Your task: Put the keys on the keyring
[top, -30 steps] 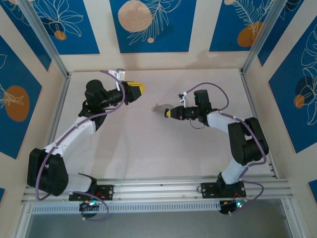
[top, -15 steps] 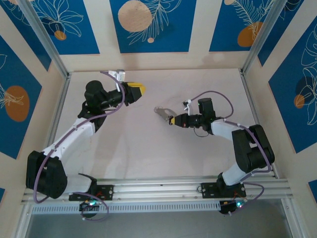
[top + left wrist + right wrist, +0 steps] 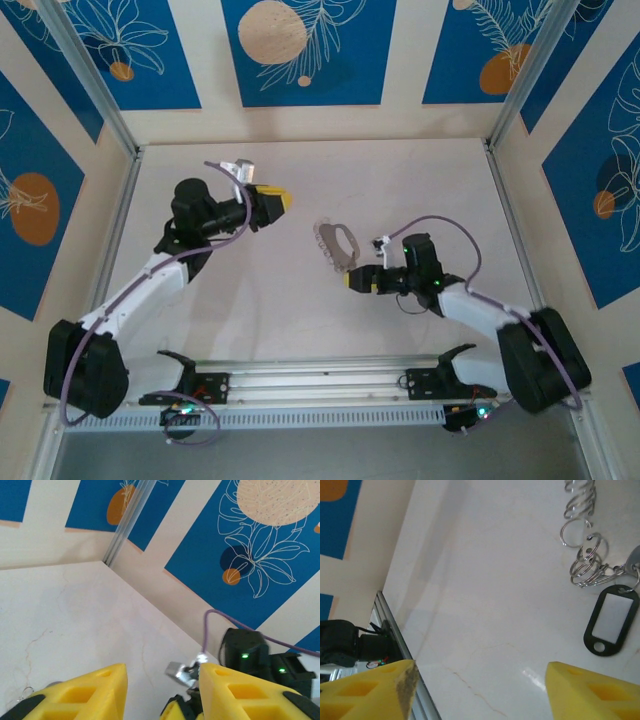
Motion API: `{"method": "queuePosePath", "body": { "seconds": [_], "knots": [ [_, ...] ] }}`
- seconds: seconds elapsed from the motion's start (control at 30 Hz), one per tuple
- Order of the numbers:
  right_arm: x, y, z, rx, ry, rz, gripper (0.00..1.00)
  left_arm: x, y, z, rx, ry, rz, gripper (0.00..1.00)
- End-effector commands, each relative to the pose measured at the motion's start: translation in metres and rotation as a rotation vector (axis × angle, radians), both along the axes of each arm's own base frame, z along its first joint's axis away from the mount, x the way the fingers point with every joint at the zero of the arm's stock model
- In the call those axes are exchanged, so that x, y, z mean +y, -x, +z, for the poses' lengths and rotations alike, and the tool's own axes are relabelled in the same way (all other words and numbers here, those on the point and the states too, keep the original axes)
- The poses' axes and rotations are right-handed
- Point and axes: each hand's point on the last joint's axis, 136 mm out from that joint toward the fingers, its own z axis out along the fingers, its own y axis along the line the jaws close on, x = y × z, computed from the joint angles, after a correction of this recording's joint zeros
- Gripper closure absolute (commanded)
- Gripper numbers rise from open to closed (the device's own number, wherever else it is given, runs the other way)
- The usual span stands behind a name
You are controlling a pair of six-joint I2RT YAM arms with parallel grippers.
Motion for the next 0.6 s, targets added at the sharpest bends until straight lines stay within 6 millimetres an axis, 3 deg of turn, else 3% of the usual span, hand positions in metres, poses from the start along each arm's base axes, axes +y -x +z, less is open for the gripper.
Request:
{"method": "queuePosePath", "body": {
  "seconds": [0.0, 0.07, 0.13, 0.23, 0.3, 0.43, 0.57],
  "knots": [
    [-0.016, 0.001, 0.020, -0.054, 0.017, -0.084, 0.21, 0.005, 0.009, 0.006, -0.051, -0.012, 0.033, 0.57],
    [-0.028, 0.000, 0.036, -0.101, 0.030, -0.137, 0.09, 0.010, 0.010, 0.006, -0.058, -0.017, 0.061, 0.52],
    [-0.040, -0.002, 0.052, -0.145, 0.044, -0.198, 0.02, 0.017, 0.010, 0.005, -0.075, -0.030, 0.111, 0.38],
    [-0.059, -0.009, 0.074, -0.211, 0.077, -0.282, 0.01, 0.034, 0.004, -0.002, -0.105, -0.065, 0.233, 0.13],
    [-0.076, -0.018, 0.082, -0.241, 0.128, -0.362, 0.01, 0.048, -0.001, -0.010, -0.118, -0.109, 0.325, 0.05],
    [-0.119, -0.046, 0.087, -0.251, 0.245, -0.583, 0.01, 0.078, -0.011, -0.028, -0.139, -0.217, 0.505, 0.00],
    [-0.165, -0.075, 0.076, -0.210, 0.334, -0.814, 0.01, 0.112, -0.020, -0.048, -0.190, -0.379, 0.673, 0.00]
  ]
}}
